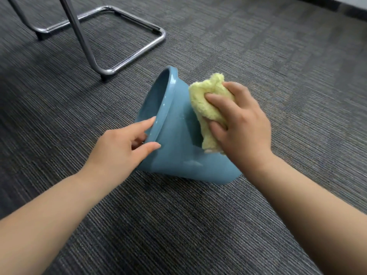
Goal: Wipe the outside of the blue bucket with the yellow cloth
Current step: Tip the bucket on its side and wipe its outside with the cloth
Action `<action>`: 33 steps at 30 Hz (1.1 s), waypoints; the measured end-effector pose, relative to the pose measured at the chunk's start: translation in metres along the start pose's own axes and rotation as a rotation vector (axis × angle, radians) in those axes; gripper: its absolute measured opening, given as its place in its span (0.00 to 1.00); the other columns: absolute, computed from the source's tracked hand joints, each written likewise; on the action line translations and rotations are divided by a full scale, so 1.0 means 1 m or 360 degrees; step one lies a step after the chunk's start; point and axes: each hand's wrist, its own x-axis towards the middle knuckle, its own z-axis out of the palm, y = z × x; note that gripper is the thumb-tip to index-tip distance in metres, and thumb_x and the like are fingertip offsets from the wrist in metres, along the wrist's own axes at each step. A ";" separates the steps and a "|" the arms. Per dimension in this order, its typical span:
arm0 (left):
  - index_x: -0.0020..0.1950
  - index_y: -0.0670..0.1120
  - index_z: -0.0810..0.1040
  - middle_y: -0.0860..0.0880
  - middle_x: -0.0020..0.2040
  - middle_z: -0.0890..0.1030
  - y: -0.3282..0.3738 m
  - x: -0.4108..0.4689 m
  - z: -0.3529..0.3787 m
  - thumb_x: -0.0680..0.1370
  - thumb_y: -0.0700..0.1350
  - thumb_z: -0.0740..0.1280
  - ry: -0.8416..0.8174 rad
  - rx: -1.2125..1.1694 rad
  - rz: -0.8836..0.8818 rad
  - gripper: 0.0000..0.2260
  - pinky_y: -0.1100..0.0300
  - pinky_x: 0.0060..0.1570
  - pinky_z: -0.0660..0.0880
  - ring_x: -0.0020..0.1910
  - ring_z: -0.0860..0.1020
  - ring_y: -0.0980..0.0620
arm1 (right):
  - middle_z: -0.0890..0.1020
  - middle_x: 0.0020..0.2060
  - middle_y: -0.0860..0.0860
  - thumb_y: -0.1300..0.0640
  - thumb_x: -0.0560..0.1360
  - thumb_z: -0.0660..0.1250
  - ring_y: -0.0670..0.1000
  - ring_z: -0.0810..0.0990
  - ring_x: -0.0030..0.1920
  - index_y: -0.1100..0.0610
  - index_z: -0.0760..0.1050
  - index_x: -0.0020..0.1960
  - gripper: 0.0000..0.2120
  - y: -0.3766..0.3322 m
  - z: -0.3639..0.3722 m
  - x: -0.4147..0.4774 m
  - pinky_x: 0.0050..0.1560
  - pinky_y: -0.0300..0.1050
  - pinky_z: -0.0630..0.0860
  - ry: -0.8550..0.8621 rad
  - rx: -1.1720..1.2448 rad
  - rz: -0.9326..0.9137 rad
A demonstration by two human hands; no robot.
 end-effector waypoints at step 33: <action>0.60 0.50 0.71 0.56 0.33 0.77 -0.018 0.008 -0.003 0.67 0.40 0.72 0.0003 -0.0264 -0.0188 0.24 0.83 0.34 0.66 0.26 0.73 0.70 | 0.78 0.57 0.61 0.61 0.63 0.73 0.64 0.78 0.49 0.55 0.79 0.51 0.17 0.010 0.014 -0.027 0.37 0.52 0.76 -0.0413 -0.0079 -0.0001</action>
